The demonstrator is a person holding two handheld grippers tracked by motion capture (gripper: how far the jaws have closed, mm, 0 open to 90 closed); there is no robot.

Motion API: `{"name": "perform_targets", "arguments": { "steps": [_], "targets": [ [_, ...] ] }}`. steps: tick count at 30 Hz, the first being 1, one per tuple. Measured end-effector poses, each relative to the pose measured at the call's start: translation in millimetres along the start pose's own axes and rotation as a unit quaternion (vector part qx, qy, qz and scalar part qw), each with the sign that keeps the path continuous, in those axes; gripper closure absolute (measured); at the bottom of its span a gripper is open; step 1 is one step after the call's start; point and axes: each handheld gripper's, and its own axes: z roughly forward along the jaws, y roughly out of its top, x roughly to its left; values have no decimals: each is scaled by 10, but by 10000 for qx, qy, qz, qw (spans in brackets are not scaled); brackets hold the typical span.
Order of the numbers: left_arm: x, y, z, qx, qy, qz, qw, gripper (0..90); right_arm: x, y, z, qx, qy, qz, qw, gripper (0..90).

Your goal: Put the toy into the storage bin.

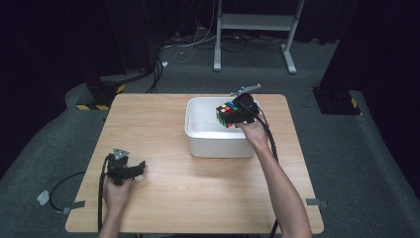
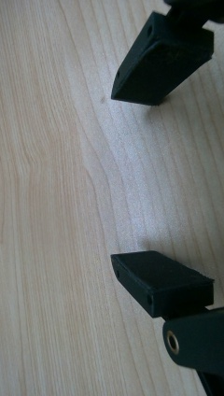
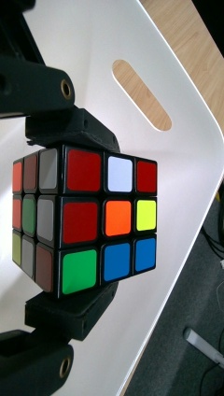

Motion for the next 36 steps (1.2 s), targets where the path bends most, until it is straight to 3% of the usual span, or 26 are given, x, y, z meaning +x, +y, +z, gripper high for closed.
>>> {"name": "perform_targets", "arguments": {
  "steps": [36],
  "targets": [
    [0, 0, 0, -1, 1, 0, 10000, 180, 72, -198, -232, -189, 171, 154, 9996, 341]
  ]
}}
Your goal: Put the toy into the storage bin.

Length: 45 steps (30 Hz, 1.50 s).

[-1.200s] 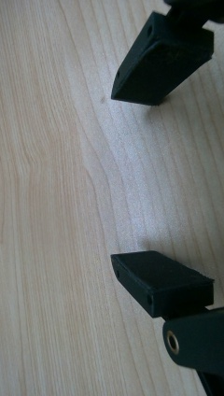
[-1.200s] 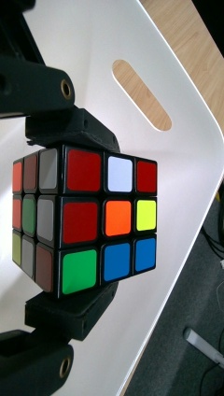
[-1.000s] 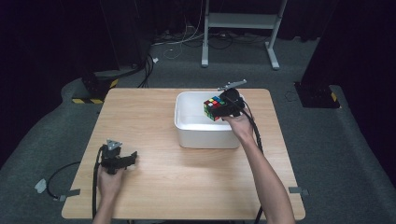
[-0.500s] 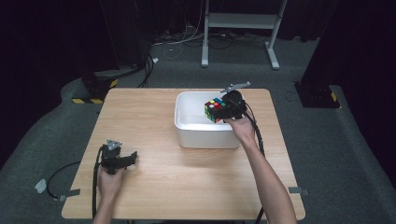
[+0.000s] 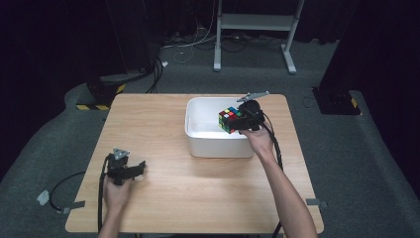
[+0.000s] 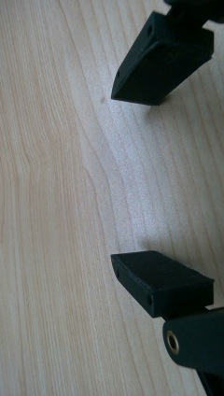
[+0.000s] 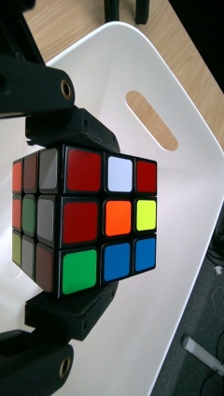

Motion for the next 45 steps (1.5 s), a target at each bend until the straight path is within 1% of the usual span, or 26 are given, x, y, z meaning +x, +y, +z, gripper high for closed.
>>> {"name": "perform_targets", "arguments": {
  "steps": [9, 13, 18, 21, 26, 28, 34, 40, 41, 45],
  "targets": [
    [0, 0, 0, 1, 1, 1, 10000, 180, 42, -67, -58, -83, 18, -32, 10000, 340],
    [0, 0, 0, -1, 1, 0, 10000, 180, 65, -92, -75, -65, -40, -106, 9999, 340],
    [0, 0, 0, 1, 1, 0, 10000, 180, 80, -145, -88, -98, -48, -112, 9999, 340],
    [0, 0, 0, 0, 1, 1, 10000, 180, 91, -208, -101, -132, -37, -66, 9999, 340],
    [0, 0, 0, 1, 1, 1, 10000, 180, 94, -267, -108, -158, -102, -54, 9998, 340],
    [0, 0, 0, 1, 2, 1, 10000, 180, 84, -282, -108, -129, -137, -35, 9998, 340],
    [1, 0, 0, 1, -1, 0, 10000, 180, 90, -329, -125, -176, -188, -4, 9997, 340],
    [1, 0, 0, 1, -2, 1, 10000, 180, 70, -369, -113, -179, -182, 73, 9996, 340],
    [1, 0, 0, 1, -2, 0, 10000, 180, 53, -385, -106, -152, -162, 123, 9997, 340],
    [1, 0, 0, 1, -2, 0, 10000, 180, 37, -397, -118, -164, -151, 147, 9996, 340]
  ]
}}
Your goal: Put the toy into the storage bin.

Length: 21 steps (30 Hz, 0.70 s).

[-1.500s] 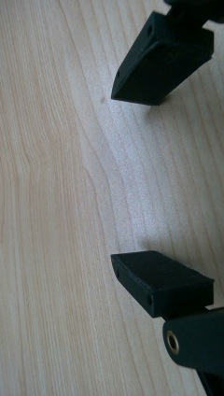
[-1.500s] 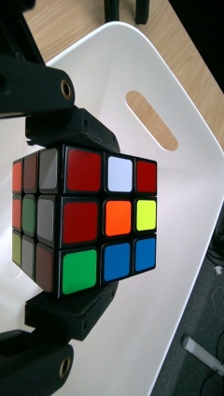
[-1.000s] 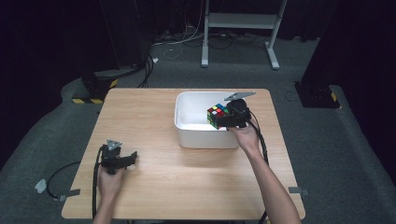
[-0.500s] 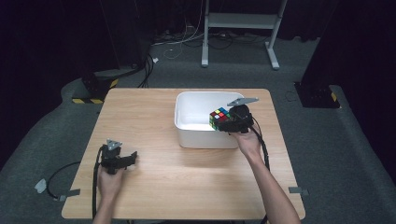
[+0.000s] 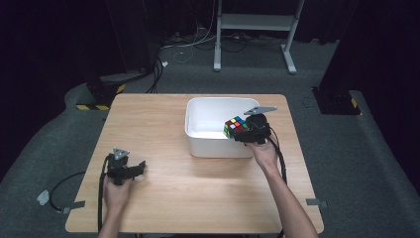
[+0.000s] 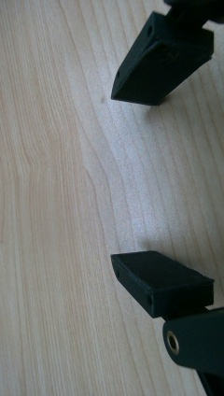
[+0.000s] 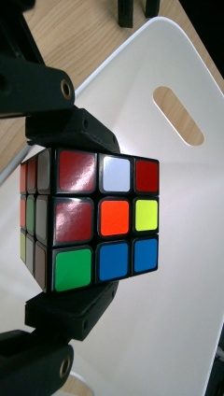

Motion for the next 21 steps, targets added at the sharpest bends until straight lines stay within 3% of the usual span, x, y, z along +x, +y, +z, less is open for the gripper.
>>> {"name": "perform_targets", "arguments": {
  "steps": [12, 21],
  "targets": [
    [-1, 0, -1, 0, 7, 3, 10000, 180, -60, -66, 14, 0, 74, 117, 9999, 336],
    [-4, -2, -2, 3, 16, 5, 10000, 181, -77, -83, -65, -240, 171, 195, 9994, 305]
  ]
}}
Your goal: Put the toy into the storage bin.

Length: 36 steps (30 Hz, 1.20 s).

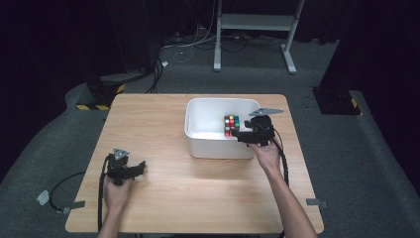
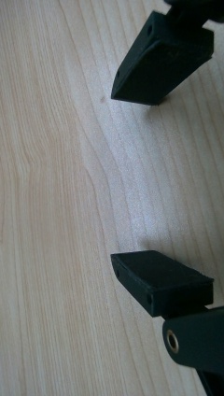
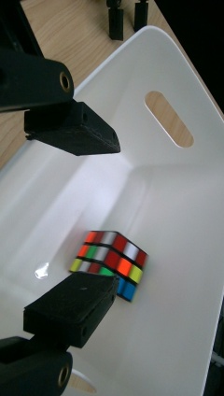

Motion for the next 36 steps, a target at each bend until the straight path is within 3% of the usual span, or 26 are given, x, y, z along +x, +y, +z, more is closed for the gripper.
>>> {"name": "perform_targets", "arguments": {
  "steps": [20, 36],
  "targets": [
    [-3, -2, -3, 3, 4, -10, 10000, 181, 50, -57, -381, -720, 104, 37, 9973, 307],
    [-4, -3, -3, 3, 8, -12, 10000, 181, 24, -140, -544, -888, 69, 53, 9960, 316]
  ]
}}
